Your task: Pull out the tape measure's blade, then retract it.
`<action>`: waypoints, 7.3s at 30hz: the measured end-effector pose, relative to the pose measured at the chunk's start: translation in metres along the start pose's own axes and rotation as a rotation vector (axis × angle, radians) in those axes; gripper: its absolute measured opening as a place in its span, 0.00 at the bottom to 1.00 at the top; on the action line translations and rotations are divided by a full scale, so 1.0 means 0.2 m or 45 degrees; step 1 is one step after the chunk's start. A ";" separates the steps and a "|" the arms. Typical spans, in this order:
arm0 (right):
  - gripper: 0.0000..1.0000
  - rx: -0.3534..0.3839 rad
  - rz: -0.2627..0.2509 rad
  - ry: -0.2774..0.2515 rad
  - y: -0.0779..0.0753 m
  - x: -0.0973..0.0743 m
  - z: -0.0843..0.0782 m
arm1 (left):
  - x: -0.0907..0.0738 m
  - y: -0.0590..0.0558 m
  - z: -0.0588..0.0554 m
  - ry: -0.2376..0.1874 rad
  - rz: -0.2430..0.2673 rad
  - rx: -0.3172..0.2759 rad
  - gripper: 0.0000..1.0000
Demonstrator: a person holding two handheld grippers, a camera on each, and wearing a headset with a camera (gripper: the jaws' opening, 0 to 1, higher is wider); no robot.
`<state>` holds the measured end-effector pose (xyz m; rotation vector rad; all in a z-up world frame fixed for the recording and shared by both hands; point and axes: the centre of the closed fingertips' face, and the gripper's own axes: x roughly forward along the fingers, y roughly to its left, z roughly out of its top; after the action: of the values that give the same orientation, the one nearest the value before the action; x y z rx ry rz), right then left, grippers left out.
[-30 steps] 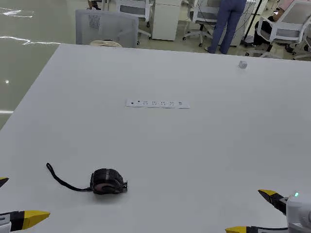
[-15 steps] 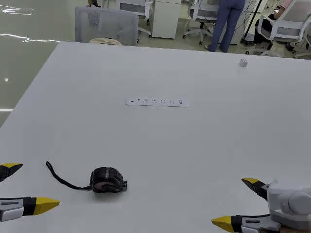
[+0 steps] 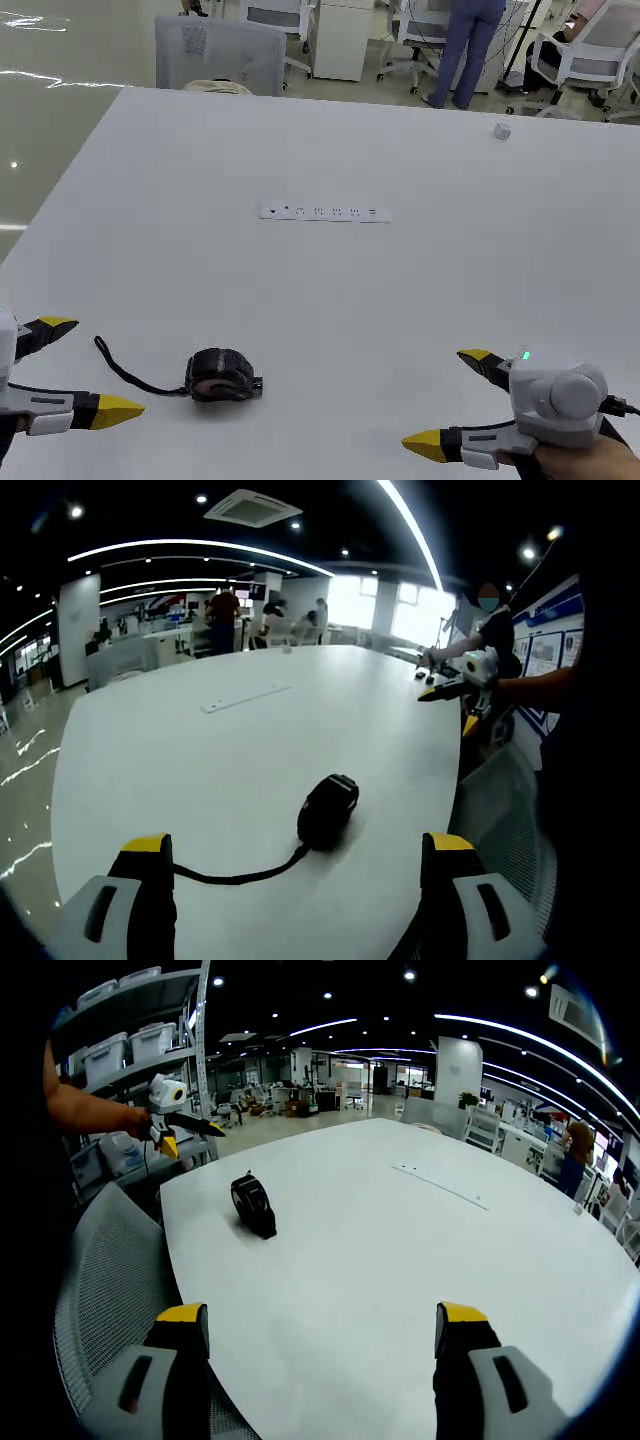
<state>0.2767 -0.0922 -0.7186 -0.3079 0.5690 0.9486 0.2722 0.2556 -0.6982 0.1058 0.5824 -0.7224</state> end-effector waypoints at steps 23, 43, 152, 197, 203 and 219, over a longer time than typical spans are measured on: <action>0.92 -0.158 0.148 0.032 0.09 0.24 0.14 | 0.20 -0.08 0.09 0.099 -0.192 0.243 0.96; 0.90 -0.328 0.305 0.066 0.18 0.46 0.31 | 0.39 -0.13 0.11 0.298 -0.356 0.480 0.92; 0.15 -0.627 0.618 0.572 0.45 1.14 0.09 | 0.74 -0.22 -0.17 0.575 -0.466 0.770 0.33; 0.12 -0.603 0.572 0.673 0.38 1.08 0.03 | 0.73 -0.21 -0.19 0.637 -0.448 0.780 0.33; 0.12 -0.605 0.568 0.677 0.37 1.07 0.03 | 0.73 -0.22 -0.19 0.632 -0.446 0.773 0.33; 0.12 -0.604 0.558 0.676 0.36 1.05 0.02 | 0.74 -0.22 -0.19 0.625 -0.431 0.775 0.33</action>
<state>0.3135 0.0918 -0.8389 -0.9042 0.9158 1.4401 0.3144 0.1463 -0.8054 0.7809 0.8413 -1.2024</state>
